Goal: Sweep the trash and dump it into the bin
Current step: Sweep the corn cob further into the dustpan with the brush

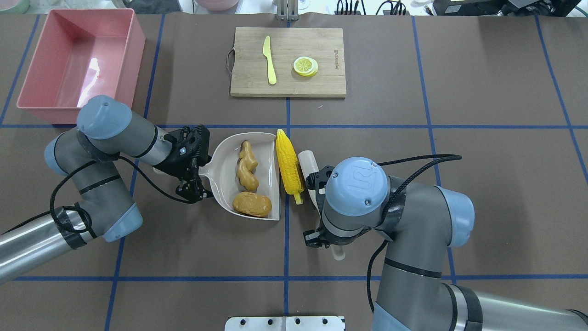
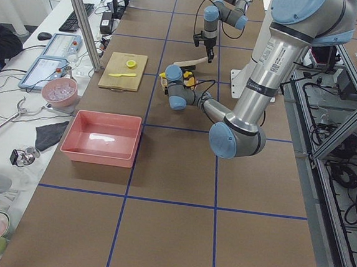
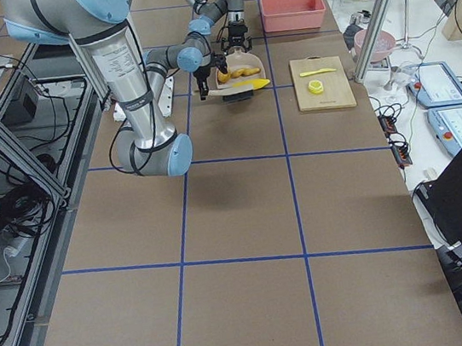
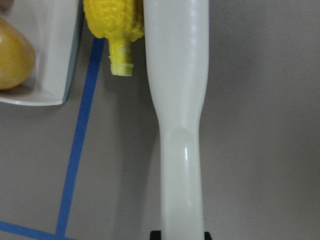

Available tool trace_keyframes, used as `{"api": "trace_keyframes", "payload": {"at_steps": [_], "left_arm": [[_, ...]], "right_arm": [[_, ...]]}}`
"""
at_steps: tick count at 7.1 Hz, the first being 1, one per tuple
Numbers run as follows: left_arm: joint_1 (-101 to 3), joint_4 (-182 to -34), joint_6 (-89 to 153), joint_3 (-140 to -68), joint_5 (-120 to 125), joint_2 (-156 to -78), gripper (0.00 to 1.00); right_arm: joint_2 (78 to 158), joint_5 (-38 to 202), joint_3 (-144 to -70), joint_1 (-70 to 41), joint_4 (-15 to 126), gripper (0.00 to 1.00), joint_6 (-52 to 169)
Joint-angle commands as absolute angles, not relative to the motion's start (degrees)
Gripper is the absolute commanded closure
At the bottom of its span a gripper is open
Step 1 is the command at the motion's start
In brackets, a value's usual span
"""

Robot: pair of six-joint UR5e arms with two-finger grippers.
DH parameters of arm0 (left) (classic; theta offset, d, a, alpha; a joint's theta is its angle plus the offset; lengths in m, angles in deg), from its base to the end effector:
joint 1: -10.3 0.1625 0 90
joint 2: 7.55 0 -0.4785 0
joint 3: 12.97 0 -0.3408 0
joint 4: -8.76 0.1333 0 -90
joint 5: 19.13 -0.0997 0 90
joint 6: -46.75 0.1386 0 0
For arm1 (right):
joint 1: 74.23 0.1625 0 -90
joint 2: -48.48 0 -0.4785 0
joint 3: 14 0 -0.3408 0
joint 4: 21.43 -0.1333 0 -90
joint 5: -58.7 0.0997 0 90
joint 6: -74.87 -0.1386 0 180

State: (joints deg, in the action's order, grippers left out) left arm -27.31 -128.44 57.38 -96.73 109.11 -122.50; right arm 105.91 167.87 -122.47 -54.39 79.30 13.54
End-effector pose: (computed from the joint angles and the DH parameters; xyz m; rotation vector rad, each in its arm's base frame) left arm 0.4976 -0.4433 0.4404 0.8925 1.0273 1.3221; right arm -0.5653 -0.2973 0.3361 -0.0061 -0.7690 -0.2641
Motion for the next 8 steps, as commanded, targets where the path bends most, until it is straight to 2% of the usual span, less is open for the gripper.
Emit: {"api": "trace_keyframes", "payload": {"at_steps": [1, 5, 8], "left_arm": [[-27.1, -128.4, 57.4, -96.7, 109.1, -122.4, 0.03], [-27.1, -128.4, 57.4, -96.8, 109.1, -122.4, 0.03], [-27.1, -128.4, 57.4, -96.8, 109.1, -122.4, 0.03]], "right_arm": [[102.4, 166.4, -120.1, -55.4, 79.2, 1.00, 13.3], [97.4, 164.7, -118.9, -57.2, 79.6, 1.00, 11.4], [96.6, 165.1, -118.9, -57.4, 79.7, 1.00, 11.5]]}}
